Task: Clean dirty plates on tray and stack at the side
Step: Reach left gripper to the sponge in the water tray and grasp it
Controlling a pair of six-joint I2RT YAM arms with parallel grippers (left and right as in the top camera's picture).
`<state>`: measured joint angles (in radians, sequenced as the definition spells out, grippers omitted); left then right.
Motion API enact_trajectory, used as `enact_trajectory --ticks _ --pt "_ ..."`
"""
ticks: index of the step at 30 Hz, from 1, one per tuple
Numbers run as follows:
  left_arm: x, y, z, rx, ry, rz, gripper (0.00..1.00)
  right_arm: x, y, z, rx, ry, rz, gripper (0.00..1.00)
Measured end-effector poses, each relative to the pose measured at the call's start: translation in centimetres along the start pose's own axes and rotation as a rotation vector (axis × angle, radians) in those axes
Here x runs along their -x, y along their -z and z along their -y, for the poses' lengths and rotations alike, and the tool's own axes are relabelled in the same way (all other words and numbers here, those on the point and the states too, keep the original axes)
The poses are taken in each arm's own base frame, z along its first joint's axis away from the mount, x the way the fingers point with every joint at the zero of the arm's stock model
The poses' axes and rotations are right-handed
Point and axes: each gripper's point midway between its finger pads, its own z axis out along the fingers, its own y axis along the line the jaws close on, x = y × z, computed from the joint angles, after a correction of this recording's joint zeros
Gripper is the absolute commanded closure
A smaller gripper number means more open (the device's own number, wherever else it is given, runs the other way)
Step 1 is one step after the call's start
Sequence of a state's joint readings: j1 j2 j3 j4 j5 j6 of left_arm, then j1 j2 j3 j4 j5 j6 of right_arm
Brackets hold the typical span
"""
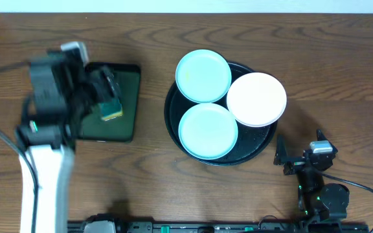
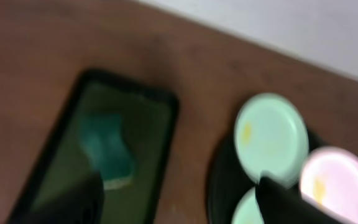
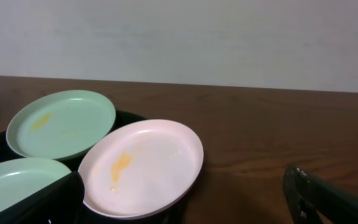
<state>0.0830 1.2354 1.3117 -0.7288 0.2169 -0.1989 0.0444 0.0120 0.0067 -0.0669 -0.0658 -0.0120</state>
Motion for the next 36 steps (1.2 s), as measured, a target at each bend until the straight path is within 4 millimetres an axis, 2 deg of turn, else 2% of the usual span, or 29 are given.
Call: enact_trajectory --ticks 4,9,13,17,22,30,33,36 --pt "3.3 -2.1 -1.0 0.070 0.037 -0.042 0.22 0.0 0.0 0.0 0.000 0.000 0.000 0.01" --pt "2.1 -5.0 -2.2 0.108 0.050 -0.124 0.22 0.0 0.0 0.0 0.000 0.000 0.000 0.01" --pt "1.1 -7.1 -3.8 0.173 0.059 -0.179 0.21 0.0 0.0 0.0 0.000 0.000 0.000 0.01" --pt "-1.3 -9.4 -6.3 0.255 0.112 -0.286 0.22 0.0 0.0 0.0 0.000 0.000 0.000 0.01" --pt "-4.7 -13.1 -9.3 0.325 0.179 -0.422 0.22 0.0 0.0 0.0 0.000 0.000 0.000 0.01" --pt "-9.5 -19.0 -12.0 0.373 0.213 -0.564 0.22 0.0 0.0 0.0 0.000 0.000 0.000 0.01" --pt "-11.3 -20.2 -12.9 0.390 0.225 -0.617 0.22 0.0 0.0 0.0 0.000 0.000 0.000 0.01" --pt "-12.1 -20.7 -13.7 0.401 0.240 -0.641 0.23 0.0 0.0 0.0 0.000 0.000 0.000 0.01"
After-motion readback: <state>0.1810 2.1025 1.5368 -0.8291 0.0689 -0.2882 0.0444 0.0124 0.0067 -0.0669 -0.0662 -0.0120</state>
